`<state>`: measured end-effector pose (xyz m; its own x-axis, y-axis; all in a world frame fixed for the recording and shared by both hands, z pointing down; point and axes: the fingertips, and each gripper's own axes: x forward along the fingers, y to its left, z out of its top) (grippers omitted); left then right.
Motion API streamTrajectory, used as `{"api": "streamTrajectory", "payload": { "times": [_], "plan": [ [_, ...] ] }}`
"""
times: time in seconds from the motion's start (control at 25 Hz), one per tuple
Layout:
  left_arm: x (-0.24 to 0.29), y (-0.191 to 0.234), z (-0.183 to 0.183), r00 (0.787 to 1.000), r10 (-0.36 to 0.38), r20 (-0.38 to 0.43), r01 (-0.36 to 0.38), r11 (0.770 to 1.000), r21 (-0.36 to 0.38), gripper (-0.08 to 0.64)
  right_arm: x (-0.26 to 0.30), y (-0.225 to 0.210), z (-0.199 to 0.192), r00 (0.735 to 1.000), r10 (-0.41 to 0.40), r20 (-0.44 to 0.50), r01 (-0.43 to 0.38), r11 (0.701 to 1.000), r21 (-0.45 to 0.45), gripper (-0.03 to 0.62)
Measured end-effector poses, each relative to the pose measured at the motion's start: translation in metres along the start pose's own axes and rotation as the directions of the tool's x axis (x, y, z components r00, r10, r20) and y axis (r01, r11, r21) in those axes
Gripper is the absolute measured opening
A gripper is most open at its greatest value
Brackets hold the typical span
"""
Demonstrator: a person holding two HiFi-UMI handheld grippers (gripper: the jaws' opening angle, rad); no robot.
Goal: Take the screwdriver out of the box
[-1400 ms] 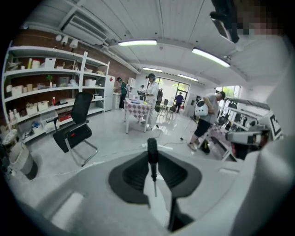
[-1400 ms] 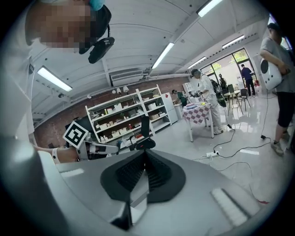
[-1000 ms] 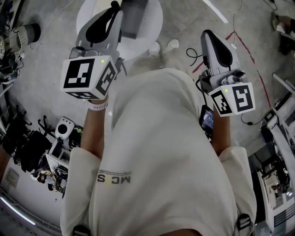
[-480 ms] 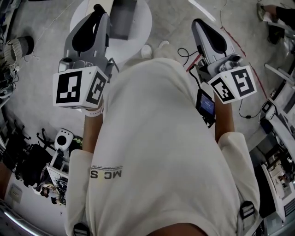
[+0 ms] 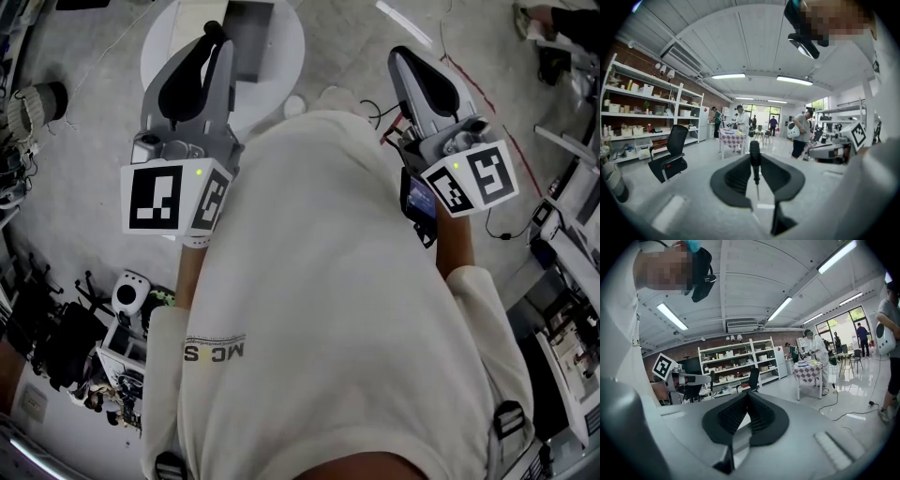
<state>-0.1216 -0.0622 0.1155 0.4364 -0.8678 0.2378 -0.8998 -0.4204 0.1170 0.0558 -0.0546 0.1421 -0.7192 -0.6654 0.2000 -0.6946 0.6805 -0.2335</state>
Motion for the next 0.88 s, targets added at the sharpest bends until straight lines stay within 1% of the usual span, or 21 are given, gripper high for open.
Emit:
{"api": "streamTrajectory", "payload": {
  "times": [0.12,0.36,0.48,0.68,0.88],
  "plan": [
    [-0.008,-0.007,0.001,1.0,0.004,0.011,-0.004,1.0,-0.007,0.064,-0.008,0.002,0.0,1.0,0.003,-0.004,-0.003,1.0,-0.009,0.0],
    [-0.009,-0.016,-0.014,1.0,0.002,-0.001,-0.002,0.999,-0.038,0.064,-0.012,0.0,-0.008,1.0,0.005,-0.021,-0.005,1.0,-0.026,0.0],
    [-0.008,-0.02,-0.02,1.0,-0.005,-0.01,0.005,0.999,-0.04,0.064,-0.01,0.0,-0.011,1.0,0.011,-0.028,-0.012,1.0,-0.026,0.0],
    [-0.002,-0.032,-0.031,0.998,-0.044,-0.042,0.042,0.998,-0.04,0.064,-0.006,-0.001,-0.02,0.999,0.012,-0.049,-0.014,1.0,-0.026,0.0],
    [0.004,-0.042,-0.022,0.996,-0.075,-0.037,0.074,0.997,-0.029,0.064,-0.003,0.0,-0.014,0.998,0.022,-0.066,-0.025,0.998,-0.055,0.0]
  ]
}}
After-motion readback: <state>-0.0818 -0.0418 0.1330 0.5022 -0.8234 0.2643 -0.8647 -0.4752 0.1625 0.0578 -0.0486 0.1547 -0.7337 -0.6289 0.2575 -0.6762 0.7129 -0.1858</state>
